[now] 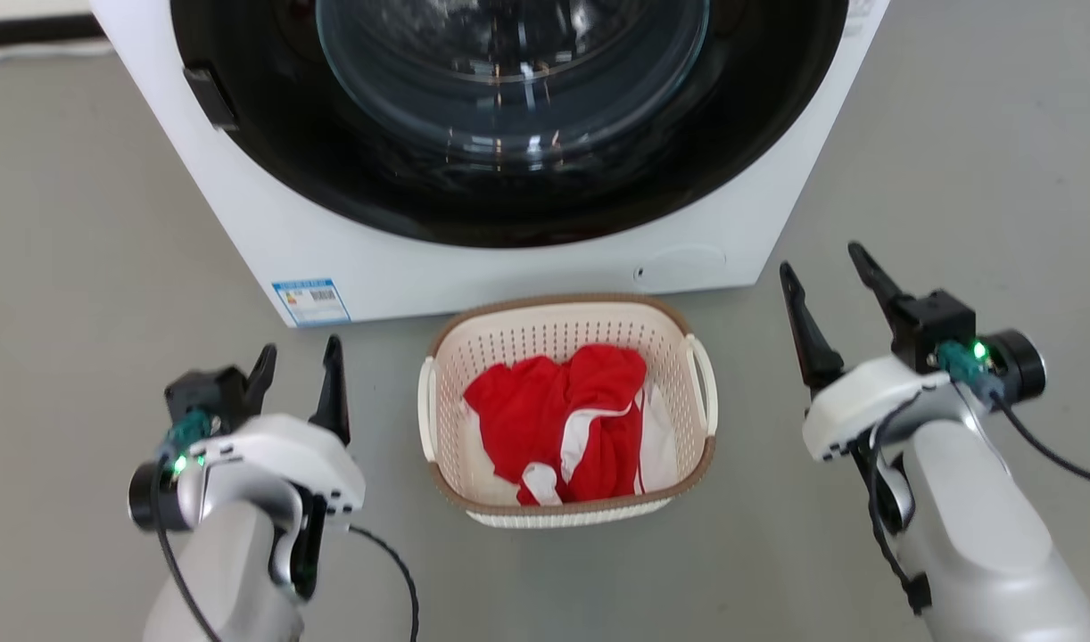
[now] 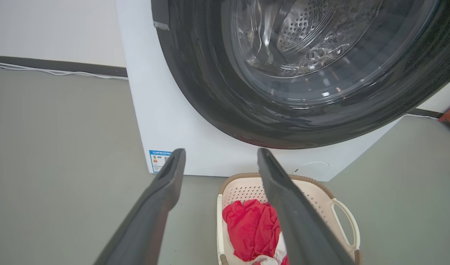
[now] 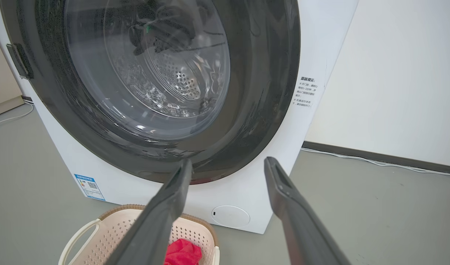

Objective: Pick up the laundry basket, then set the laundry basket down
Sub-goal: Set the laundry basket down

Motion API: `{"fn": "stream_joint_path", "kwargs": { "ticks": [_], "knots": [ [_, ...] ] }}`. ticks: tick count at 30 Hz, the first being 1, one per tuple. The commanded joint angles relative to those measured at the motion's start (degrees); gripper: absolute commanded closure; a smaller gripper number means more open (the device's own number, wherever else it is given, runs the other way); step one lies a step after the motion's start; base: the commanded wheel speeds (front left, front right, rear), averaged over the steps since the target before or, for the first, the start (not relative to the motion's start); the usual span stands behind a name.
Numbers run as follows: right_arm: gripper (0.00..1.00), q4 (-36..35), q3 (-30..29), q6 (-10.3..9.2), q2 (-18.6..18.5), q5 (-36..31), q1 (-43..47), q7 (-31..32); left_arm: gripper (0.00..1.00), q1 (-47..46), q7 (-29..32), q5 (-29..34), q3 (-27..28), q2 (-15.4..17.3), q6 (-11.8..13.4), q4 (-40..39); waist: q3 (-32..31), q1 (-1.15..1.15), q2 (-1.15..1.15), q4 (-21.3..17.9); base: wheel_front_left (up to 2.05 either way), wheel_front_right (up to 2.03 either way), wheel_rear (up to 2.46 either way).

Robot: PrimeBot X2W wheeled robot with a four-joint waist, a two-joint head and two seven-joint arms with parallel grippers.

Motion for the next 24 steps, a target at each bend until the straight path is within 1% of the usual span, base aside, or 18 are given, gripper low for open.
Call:
{"fn": "stream_joint_path", "kwargs": {
  "ticks": [1,9,18,24],
  "knots": [
    [0.00,-2.17,1.31,0.35,-0.14,0.63,1.58,-0.62,0.00,1.48,-0.35,0.53,2.35,1.54,-0.48,-2.58,-1.99,0.00,0.00,0.11,0.00,0.00,0.00],
    [0.00,-6.52,2.00,0.35,-1.59,1.72,8.82,-0.62,0.00,10.66,-0.35,1.93,6.94,0.91,-0.94,-10.78,-6.78,0.00,0.00,0.31,0.00,0.00,0.00],
    [0.00,-10.69,1.92,0.35,-1.71,2.37,15.53,-0.62,0.00,18.44,-0.35,2.63,10.05,-0.01,-1.82,-15.06,-11.17,0.00,0.00,0.52,0.00,0.00,0.00],
    [0.00,-13.07,1.31,0.35,-1.56,2.46,18.87,-0.62,0.00,21.58,-0.35,3.12,11.46,-0.47,-2.23,-17.42,-12.36,0.00,0.00,-0.14,0.00,0.00,0.00]
  ]
}}
